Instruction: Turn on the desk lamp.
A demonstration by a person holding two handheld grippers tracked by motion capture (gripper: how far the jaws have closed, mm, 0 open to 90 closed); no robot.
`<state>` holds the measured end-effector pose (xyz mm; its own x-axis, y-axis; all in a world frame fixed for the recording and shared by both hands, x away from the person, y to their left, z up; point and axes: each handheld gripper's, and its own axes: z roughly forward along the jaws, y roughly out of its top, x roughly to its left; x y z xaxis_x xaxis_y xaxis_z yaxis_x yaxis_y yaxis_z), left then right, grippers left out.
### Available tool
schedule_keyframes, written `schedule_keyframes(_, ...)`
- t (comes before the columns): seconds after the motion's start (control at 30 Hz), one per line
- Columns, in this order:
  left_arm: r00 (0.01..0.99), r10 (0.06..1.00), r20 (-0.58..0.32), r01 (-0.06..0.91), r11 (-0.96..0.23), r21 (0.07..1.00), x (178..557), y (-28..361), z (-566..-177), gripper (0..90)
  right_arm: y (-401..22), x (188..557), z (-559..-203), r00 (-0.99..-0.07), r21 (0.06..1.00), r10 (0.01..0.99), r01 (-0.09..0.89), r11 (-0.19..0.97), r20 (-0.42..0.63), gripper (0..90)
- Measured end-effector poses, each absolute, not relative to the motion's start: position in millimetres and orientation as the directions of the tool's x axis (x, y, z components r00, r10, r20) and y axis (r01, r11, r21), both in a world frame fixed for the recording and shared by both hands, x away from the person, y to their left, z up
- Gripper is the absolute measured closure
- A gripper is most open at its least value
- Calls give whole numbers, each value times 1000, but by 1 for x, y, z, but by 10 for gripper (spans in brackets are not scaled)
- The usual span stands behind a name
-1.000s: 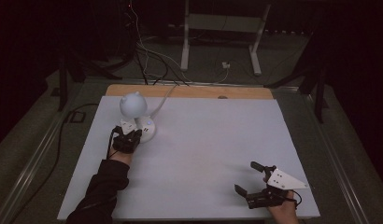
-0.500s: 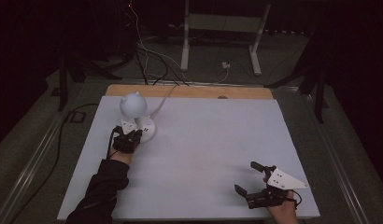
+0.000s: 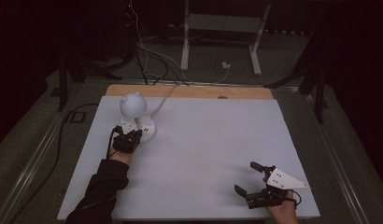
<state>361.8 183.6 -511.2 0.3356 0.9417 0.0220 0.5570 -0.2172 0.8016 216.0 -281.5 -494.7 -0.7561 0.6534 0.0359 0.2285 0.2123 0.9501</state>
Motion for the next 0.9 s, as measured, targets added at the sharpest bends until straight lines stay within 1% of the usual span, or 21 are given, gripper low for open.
schedule_keyframes(0.23,334,942,37,553,-228,802,361,182,-512,900,-281,216,-495,-758,949,651,230,217,35,0)
schedule_keyframes(0.3,320,946,47,552,-227,802,362,184,-513,900,-280,216,-495,-758,949,651,232,215,38,0)
schedule_keyframes(0.47,323,945,38,543,-219,811,362,187,-515,900,-280,216,-495,-759,949,650,228,219,33,0)
schedule_keyframes(0.5,330,944,5,546,-195,815,361,188,-511,900,-280,216,-494,-759,949,650,229,216,35,0)
schedule_keyframes(0.6,329,944,-13,537,-176,825,358,187,-503,900,-282,216,-494,-756,952,654,225,210,35,0)
schedule_keyframes(0.67,331,944,-7,529,-179,830,355,184,-499,862,-282,216,-494,-754,951,656,228,207,38,0)
schedule_keyframes(0.7,331,944,-7,529,-179,830,355,184,-499,828,-282,216,-494,-755,951,655,229,208,38,0)
schedule_keyframes(0.77,336,942,-12,532,-179,828,353,181,-496,827,-282,216,-494,-755,951,654,227,210,36,0)
schedule_keyframes(0.8,337,941,-23,536,-172,826,351,178,-493,793,-282,215,-493,-756,951,654,223,212,32,0)
schedule_keyframes(0.9,335,942,-26,535,-167,829,348,177,-491,732,-282,215,-493,-755,952,655,223,211,32,0)
